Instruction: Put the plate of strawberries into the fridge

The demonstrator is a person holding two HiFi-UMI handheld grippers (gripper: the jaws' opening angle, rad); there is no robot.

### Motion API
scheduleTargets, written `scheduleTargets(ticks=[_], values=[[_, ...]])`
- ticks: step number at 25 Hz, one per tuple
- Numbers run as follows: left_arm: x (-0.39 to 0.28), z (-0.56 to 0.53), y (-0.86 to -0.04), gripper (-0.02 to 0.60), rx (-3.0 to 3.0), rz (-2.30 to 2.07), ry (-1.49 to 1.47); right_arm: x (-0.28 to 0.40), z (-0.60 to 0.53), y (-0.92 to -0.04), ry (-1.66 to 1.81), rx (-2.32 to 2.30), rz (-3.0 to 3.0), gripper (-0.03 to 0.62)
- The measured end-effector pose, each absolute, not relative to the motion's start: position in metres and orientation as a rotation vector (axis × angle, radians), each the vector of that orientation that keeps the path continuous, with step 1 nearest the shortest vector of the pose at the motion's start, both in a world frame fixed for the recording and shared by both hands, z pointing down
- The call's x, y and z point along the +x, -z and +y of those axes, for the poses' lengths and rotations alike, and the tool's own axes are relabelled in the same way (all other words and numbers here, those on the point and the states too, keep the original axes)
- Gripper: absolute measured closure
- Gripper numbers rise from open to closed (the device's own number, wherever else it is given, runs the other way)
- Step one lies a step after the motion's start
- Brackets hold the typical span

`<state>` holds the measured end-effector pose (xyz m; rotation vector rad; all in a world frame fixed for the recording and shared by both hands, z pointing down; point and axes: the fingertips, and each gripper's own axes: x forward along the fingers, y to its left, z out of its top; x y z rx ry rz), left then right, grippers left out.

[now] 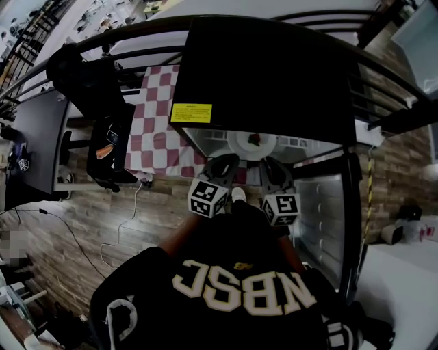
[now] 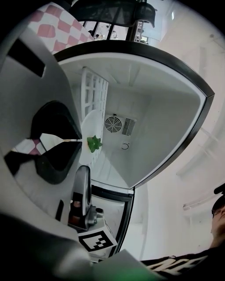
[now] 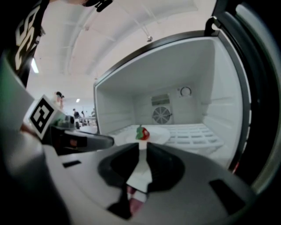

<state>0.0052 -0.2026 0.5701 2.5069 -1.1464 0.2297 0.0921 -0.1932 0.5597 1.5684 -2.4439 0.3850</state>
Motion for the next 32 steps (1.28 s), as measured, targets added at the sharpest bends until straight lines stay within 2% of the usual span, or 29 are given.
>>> scheduleTargets(ticks=[32], values=[[0.017,-0.259,-0.565,0.555,2.456,-1.111,-0.160,0.100,-0.255,-0.570,-0.408,1.567,-2.431,0.530]])
